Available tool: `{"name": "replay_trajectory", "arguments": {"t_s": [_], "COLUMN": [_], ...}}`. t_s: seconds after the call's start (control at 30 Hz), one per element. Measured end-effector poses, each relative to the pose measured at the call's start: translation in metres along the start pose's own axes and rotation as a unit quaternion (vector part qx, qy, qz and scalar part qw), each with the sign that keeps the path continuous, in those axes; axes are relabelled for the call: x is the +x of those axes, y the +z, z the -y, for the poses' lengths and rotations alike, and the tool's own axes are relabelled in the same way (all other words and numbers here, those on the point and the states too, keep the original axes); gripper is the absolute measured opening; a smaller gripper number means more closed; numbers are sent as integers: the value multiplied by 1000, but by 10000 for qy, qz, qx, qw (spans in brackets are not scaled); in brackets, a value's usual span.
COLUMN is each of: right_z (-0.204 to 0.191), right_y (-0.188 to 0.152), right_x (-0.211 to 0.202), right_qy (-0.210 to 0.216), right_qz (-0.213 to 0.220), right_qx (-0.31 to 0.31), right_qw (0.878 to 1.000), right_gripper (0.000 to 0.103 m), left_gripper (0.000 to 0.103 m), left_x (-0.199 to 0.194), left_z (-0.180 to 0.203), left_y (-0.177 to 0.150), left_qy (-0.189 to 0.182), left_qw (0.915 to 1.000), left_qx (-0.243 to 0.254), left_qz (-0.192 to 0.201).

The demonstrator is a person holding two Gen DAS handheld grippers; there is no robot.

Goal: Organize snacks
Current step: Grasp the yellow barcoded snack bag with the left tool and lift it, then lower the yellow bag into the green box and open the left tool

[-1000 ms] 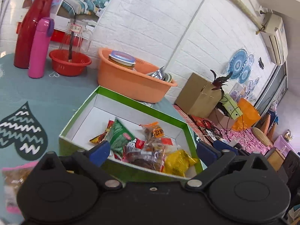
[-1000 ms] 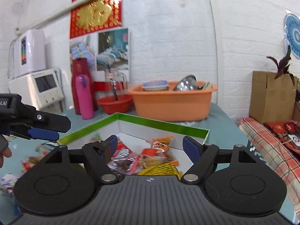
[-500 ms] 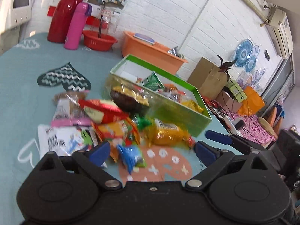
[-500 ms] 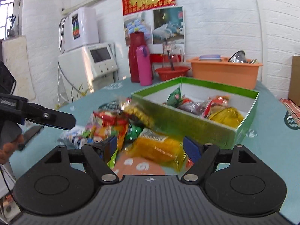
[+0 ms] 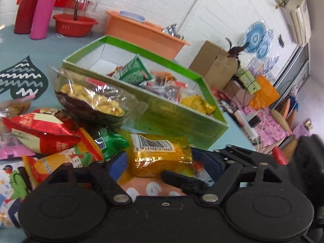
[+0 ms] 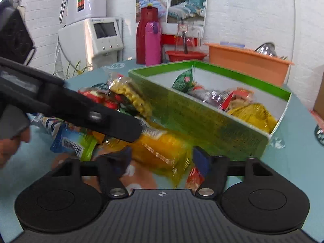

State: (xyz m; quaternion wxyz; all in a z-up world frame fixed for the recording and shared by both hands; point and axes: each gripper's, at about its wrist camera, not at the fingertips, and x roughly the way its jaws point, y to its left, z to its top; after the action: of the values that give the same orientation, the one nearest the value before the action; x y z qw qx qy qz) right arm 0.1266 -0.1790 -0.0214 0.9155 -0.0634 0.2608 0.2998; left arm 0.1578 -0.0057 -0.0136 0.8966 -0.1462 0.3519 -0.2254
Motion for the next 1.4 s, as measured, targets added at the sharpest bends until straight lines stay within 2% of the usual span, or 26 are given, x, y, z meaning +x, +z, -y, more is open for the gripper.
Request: {"name": "replay_trajectory", "arguments": {"t_s": [0.07, 0.13, 0.23, 0.3, 0.53, 0.57, 0.6, 0.63, 0.67, 0.7, 0.77, 0.9, 1.1, 1.23, 1.4], "right_z": [-1, 0, 5, 7, 8, 9, 8, 7, 6, 5, 7, 2, 7, 19, 40], "right_y": [-3, -5, -5, -3, -3, -3, -2, -2, -2, -3, -2, 3, 33, 58, 81], "right_x": [-6, -12, -13, -10, -3, -2, -1, 1, 0, -4, -16, -45, -73, -66, -40], "right_qy": [22, 78, 129, 95, 51, 66, 38, -12, -133, -239, -196, -290, -438, -599, -675], "right_qz": [10, 4, -6, -53, -186, -213, -235, -285, -279, -211, -112, 214, 933, 1254, 1415], "right_qx": [-12, -50, 117, 207, 324, 348, 362, 334, 297, 276, 376, 213, -4, -75, -1], "right_qw": [10000, 10000, 9998, 9997, 9993, 9991, 9991, 9990, 9991, 9991, 9990, 9991, 9947, 9903, 9876], "right_gripper": [77, 74, 75, 82, 84, 84, 76, 68, 61, 57, 54, 52, 52, 52, 52], "left_gripper": [103, 103, 103, 103, 101, 88, 79, 55, 52, 52, 51, 51, 51, 51, 51], "left_x": [2, 1, -1, -1, 11, 14, 14, 13, 11, 8, 0, -23, -47, -37, -13], "left_z": [-3, -8, -11, -11, -3, -1, 2, 3, 3, 3, 5, 21, 42, 43, 31], "left_y": [-1, -1, 0, -1, -5, -6, -7, -9, -9, -11, -14, -8, 28, 62, 95], "left_qy": [53, -74, -34, 35, 289, 353, 439, 444, 385, 329, 219, 13, -167, -215, -235], "left_qw": [9999, 9999, 9999, 9999, 9992, 9989, 9984, 9984, 9988, 9991, 9996, 9991, 9939, 9923, 9921], "left_qx": [77, -15, -99, -74, 274, 308, 344, 329, 279, 249, 197, 335, 703, 751, 759], "left_qz": [57, 81, 93, 141, -34, -83, -52, -79, -119, -99, -45, 259, 839, 958, 967]}}
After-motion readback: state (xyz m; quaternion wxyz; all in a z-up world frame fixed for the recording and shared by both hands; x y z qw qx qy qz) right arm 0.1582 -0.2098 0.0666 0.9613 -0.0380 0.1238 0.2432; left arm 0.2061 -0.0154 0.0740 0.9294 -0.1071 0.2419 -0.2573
